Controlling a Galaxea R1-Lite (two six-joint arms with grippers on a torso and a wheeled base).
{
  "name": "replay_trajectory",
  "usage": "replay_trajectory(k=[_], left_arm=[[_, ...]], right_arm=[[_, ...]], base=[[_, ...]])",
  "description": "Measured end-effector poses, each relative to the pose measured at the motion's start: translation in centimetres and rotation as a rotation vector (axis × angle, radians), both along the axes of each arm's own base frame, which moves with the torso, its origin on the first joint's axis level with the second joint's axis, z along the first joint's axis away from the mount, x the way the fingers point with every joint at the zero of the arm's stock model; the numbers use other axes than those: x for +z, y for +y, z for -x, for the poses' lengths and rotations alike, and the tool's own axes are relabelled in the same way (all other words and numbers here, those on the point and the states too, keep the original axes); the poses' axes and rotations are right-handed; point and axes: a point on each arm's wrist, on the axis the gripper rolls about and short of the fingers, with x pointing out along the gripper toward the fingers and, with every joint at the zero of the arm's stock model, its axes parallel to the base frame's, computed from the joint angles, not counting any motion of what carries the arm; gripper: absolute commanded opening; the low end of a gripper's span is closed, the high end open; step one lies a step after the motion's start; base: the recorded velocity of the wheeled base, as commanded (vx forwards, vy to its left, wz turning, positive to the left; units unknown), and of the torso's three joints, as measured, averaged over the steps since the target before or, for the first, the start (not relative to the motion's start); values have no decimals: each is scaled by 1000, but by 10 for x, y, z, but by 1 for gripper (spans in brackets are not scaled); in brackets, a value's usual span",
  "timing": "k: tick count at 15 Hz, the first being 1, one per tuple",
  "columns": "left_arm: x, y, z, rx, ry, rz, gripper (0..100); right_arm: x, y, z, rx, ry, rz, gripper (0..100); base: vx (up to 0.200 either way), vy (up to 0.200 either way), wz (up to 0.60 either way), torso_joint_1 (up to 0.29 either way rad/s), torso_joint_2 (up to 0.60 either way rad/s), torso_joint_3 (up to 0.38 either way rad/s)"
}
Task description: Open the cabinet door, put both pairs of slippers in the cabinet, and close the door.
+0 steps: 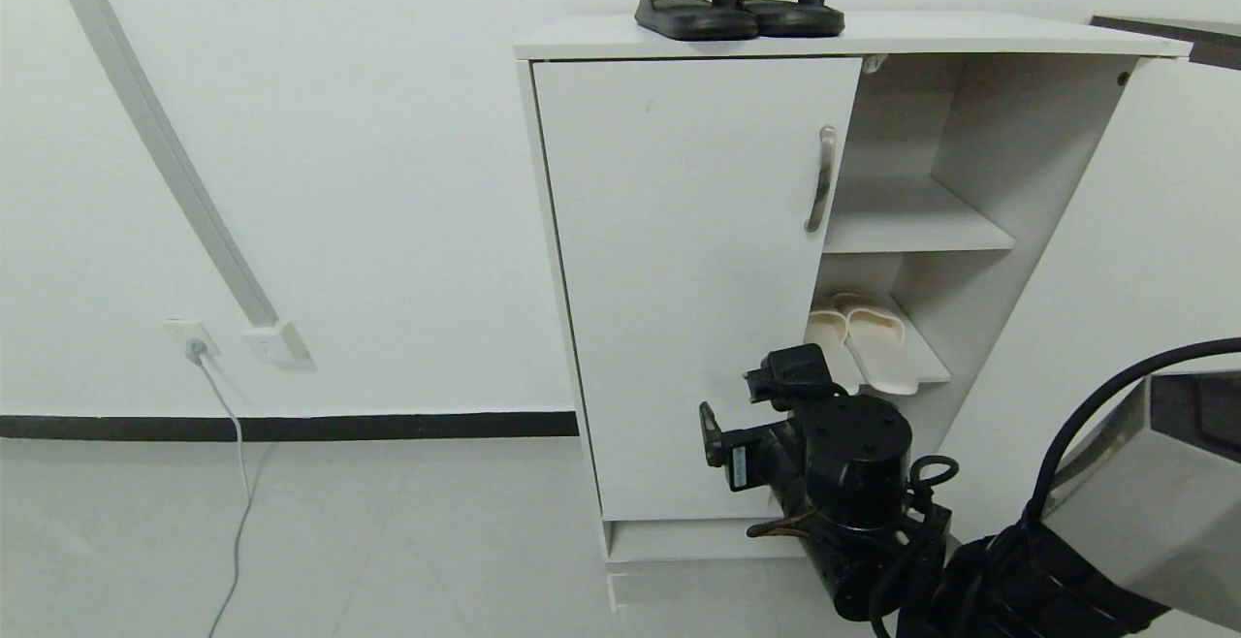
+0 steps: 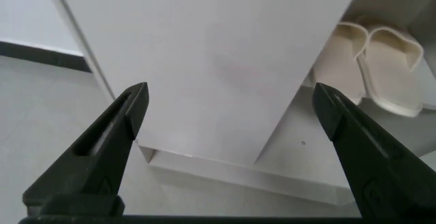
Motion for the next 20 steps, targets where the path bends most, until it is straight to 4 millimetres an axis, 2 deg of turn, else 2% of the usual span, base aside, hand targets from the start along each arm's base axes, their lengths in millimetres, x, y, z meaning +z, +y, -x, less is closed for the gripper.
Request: replay_trajectory(k=[8,11,20], left_arm=[[0,0,0,0,1,0,0],[0,0,0,-1,2,0,0],[0,0,0,0,0,0,0]], right_arm=[[-1,0,0,0,3,3,100],[-2,0,0,0,6,9,100],[-3,0,1,2,7,15,100]], base=[[0,0,0,0,-23,-28],[0,0,0,11,-206,-349],[0,0,0,85,-492,-357]])
